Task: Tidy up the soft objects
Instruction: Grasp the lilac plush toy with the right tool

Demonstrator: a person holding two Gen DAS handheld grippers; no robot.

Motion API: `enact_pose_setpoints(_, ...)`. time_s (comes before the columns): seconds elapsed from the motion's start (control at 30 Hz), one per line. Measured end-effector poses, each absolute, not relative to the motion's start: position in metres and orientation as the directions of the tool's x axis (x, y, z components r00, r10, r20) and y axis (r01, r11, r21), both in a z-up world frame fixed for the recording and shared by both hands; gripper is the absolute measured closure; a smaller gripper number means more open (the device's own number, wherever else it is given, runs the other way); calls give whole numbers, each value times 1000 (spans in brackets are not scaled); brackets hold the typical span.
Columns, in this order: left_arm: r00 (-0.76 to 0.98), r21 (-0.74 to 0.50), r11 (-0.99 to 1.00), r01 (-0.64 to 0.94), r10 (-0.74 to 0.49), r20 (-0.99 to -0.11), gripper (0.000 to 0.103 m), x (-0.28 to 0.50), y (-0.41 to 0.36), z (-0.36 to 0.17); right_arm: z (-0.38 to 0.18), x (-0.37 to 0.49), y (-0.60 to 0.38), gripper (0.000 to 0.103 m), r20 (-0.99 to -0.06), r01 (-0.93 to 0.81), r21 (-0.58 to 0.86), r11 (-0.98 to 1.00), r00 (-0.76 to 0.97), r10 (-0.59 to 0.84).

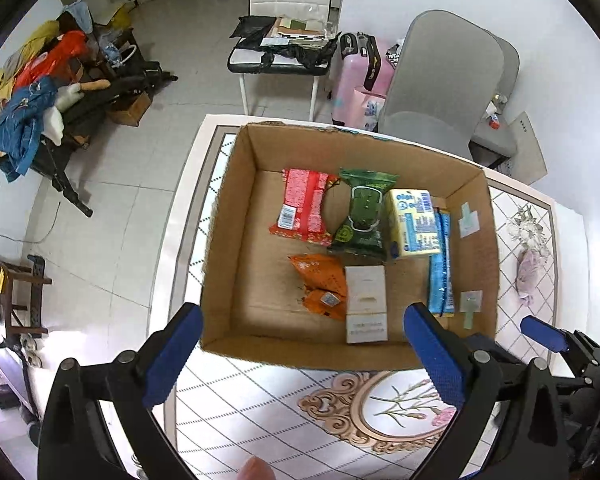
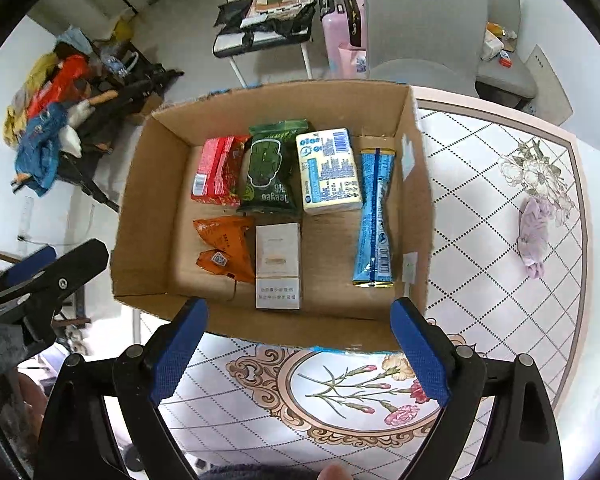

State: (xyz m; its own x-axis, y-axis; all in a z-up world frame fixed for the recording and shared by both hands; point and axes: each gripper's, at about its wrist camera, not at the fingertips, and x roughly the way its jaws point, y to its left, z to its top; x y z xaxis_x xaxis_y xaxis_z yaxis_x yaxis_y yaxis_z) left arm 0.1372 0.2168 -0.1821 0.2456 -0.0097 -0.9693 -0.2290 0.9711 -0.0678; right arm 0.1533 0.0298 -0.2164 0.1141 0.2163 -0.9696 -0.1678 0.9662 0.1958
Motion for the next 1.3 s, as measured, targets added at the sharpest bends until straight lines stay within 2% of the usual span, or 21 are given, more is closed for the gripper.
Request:
enact_pose_setpoints(0.2, 230, -30, 972, -235, 26, -973, 0, 147, 181, -193, -222, 172, -67, 9, -971, 20, 199, 980, 137, 194)
enact_pose_setpoints(0.37, 201, 151, 963, -222, 197, -960, 0, 167, 146, -223, -258, 203, -156, 9, -992, 155, 100, 983, 92, 86)
enact_pose_setpoints(0.47, 162, 159, 962, -221, 197, -967, 0, 178, 133, -246, -292, 225, -203, 9, -998, 214, 41, 976, 47, 32)
enact_pose_setpoints(0.63, 102, 175, 964, -202, 198, -975, 0, 190, 112, -277, -350, 253, -245, 9, -999, 279, 32, 960, -32, 42)
enact_pose_setpoints(0.93, 32, 196, 966, -169, 205, -978, 0, 201, 89, -313, -407, 284, -274, 10, -996, 362, 38, 931, -67, 67)
enact_pose_setpoints(1.03, 28, 199, 966, -164, 206, -978, 0, 202, 85, -315, -411, 288, -278, 26, -997, 377, 12, 926, -61, 38)
enact_pose_setpoints(1.07, 26, 198, 967, -163, 204, -979, 0, 202, 84, -316, -410, 289, -277, 38, -998, 373, -5, 928, -56, 17)
enact_pose_setpoints(1.1, 25, 195, 967, -163, 201, -979, 0, 202, 82, -316, -409, 290, -277, 45, -999, 371, -12, 929, -51, 7)
enact_pose_setpoints(1.13, 26, 192, 968, -162, 199, -980, 0, 203, 82, -316, -406, 291, -278, 61, -999, 372, -22, 928, -46, -5)
enact_pose_setpoints(1.3, 30, 181, 971, -157, 188, -982, 0, 200, 80, -311, -401, 287, -273, 66, -998, 320, -28, 947, -55, -11)
